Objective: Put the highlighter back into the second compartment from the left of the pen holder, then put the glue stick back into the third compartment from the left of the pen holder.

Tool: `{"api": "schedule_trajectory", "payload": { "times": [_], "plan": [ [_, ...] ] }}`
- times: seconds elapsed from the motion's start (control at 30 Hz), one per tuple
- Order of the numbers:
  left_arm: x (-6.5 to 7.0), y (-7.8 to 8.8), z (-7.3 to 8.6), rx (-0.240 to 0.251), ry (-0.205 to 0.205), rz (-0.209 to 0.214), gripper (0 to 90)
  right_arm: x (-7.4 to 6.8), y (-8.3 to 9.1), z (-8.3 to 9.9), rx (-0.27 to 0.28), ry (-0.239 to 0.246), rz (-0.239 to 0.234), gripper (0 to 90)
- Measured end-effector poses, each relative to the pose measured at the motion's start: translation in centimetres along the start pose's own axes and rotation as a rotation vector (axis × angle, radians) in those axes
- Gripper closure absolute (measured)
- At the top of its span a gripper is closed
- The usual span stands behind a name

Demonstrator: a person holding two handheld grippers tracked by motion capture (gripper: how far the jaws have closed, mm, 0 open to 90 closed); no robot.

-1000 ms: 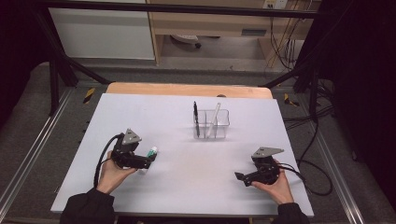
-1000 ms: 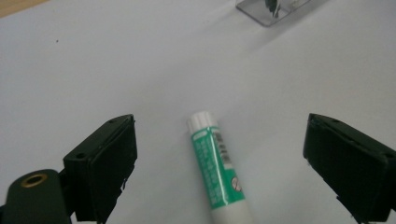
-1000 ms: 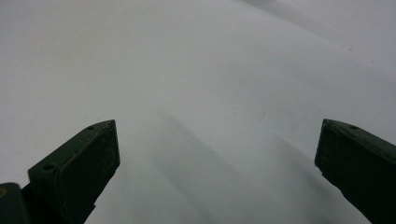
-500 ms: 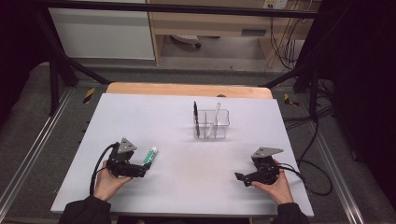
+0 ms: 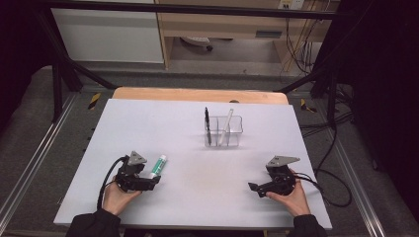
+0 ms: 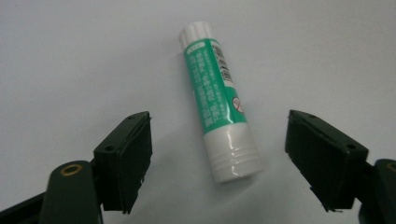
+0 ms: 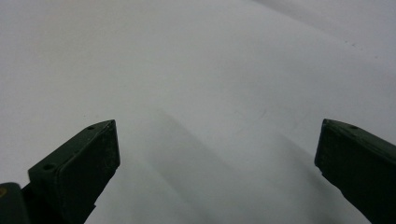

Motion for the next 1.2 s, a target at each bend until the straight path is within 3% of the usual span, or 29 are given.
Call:
{"api": "schedule_trajectory", "payload": {
  "times": [0.43, 0.9, 1.2],
  "plan": [
    [0.39, -0.16, -0.05, -0.016, 0.022, -0.008, 45.9, 0.06, 0.06, 0.0, 0.004, 0.006, 0.004, 0.7],
    [0.56, -0.49, -0.16, -0.033, 0.052, -0.009, 57.4, -0.01, 0.01, 0.01, 0.002, 0.001, 0.0, 0.7],
    [0.82, -0.76, -0.34, -0.048, 0.073, -0.016, 60.2, -0.07, 0.08, 0.09, -0.002, 0.006, 0.002, 0.7]
  ]
}}
Point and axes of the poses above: each handheld gripper's, and its own axes: y roughly backward along the jaws, z roughly out of its underside, x roughly to its right, the point moved 3 cm from there along -y, roughly forward along the jaws, and after that the axes turned 13 degrees about -x, right-handed, at the moved point
